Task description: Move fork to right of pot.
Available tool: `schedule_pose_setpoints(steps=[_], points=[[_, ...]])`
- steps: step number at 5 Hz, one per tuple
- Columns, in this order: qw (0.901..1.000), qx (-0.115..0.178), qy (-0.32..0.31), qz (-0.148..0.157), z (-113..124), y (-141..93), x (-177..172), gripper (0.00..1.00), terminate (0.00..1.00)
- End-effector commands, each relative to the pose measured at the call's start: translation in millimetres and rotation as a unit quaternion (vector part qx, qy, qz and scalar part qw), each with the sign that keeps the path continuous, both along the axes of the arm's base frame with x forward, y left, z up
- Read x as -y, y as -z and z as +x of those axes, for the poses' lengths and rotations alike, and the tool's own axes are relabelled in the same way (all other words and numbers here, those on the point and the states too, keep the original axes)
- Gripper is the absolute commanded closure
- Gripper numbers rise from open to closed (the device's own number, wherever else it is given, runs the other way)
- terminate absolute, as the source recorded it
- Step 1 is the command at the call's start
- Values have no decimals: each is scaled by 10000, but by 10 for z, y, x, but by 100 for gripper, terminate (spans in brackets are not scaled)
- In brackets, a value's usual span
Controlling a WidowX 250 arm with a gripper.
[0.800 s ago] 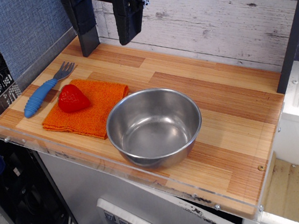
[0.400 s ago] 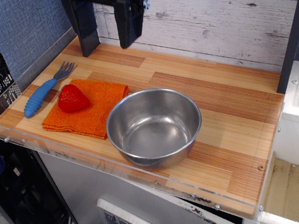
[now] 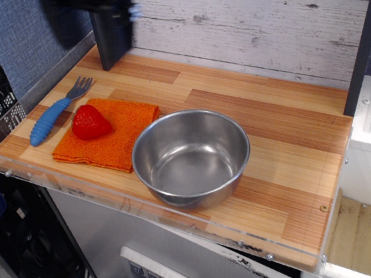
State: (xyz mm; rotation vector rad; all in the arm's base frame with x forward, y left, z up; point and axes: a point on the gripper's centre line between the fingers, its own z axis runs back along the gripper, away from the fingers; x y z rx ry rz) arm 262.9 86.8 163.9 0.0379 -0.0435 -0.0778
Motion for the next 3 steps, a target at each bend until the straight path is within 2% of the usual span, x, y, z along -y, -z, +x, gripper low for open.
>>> schedule_pose_setpoints(steps=[1, 2, 3], points=[[9979, 90, -513, 384, -54, 49, -878, 0, 0], [9949, -71, -973, 256, -50, 276, -1277, 0, 0], [9923, -317, -1161, 283, 17, 478, -1400, 0, 0]])
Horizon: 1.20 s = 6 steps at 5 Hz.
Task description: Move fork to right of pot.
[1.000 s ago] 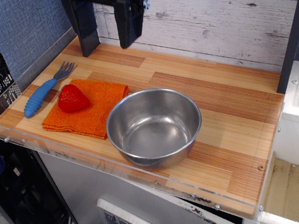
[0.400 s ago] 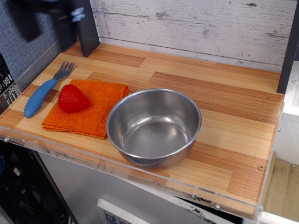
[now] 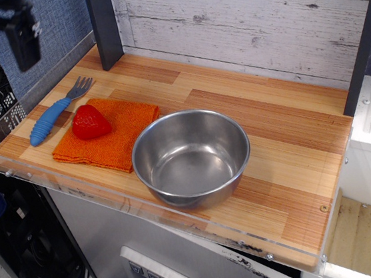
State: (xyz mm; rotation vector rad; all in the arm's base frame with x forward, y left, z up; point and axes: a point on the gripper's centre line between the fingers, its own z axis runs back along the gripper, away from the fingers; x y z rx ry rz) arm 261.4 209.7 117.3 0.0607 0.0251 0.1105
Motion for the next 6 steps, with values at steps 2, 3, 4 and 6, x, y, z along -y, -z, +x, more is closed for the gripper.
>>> schedule_pose_setpoints(steps=[2, 3, 4, 6], points=[[9984, -47, -551, -71, 27, 231, -104, 0, 0], [9985, 55, -549, -32, 24, 189, -3, 0, 0], [9987, -119, -502, 36, 24, 300, 19, 0, 0], [9981, -523, -307, 144, 79, 508, -14, 0, 0]])
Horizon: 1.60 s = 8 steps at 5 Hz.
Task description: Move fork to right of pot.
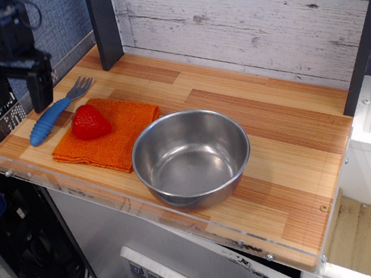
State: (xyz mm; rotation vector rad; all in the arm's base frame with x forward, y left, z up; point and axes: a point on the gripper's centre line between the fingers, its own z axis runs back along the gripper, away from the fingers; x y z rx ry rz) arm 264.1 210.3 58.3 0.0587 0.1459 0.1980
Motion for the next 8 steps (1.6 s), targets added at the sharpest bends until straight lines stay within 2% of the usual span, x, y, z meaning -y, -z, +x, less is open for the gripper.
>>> schedule_pose_setpoints(steps=[1, 3, 5, 8], points=[[9994, -73, 294, 182, 94, -4, 44, 0, 0], [9985, -290, 381, 249, 178, 123, 68, 0, 0], [9976, -507, 358, 298, 180, 210, -69, 0, 0], [9947, -831, 543, 257, 289, 477, 157, 0, 0]])
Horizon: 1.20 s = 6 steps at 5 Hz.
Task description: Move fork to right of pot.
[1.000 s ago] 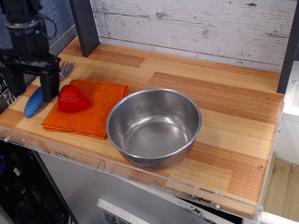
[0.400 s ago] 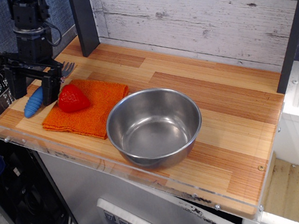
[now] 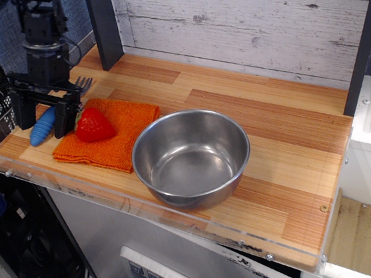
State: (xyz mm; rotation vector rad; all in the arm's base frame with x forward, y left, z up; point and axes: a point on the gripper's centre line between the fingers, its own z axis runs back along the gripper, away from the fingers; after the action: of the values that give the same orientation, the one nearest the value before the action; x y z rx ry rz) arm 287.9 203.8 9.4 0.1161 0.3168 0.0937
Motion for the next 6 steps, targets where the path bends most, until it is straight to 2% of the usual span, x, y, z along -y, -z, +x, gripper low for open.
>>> schedule_pose_setpoints(steps=[1, 4, 5, 6], points=[[10000, 81, 28, 41, 52, 35, 107, 100, 0], [9999, 67, 68, 73, -25, -48, 124, 100, 0], [9946, 874, -425, 361, -297, -534, 134, 100, 0], [9812, 1736, -674, 505, -534, -978, 223, 100, 0]])
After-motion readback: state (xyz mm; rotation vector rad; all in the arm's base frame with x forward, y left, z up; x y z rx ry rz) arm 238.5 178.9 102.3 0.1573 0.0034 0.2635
